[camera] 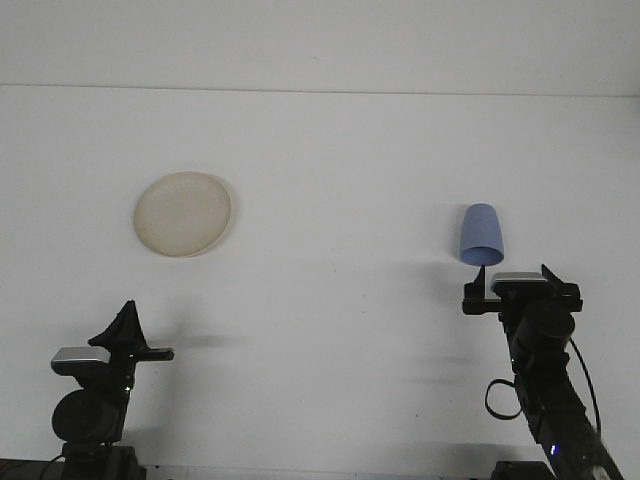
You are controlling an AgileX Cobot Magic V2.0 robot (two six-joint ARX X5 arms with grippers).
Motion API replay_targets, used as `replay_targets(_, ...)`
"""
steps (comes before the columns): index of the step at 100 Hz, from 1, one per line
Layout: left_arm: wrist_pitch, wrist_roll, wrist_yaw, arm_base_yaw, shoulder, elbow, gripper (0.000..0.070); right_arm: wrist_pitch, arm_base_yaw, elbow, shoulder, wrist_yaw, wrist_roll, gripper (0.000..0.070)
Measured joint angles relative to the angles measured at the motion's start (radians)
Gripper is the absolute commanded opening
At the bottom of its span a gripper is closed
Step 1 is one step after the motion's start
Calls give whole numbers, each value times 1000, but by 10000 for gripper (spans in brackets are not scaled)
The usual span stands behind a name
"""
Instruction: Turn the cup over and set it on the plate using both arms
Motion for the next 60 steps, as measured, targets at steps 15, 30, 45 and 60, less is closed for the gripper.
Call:
replay_targets(15, 0, 0, 0, 0, 0, 0, 12, 169, -32, 0, 164, 0, -36, 692)
replay_targets(30, 0, 0, 0, 0, 0, 0, 12, 360, -70, 0, 312, -48, -77, 692)
replay_targets(45, 0, 0, 0, 0, 0, 0, 12, 518, -113, 13, 476, -112, -106, 692)
replay_targets(60, 0, 0, 0, 0, 0, 0, 12, 610, -146, 77, 623, -151, -113, 692)
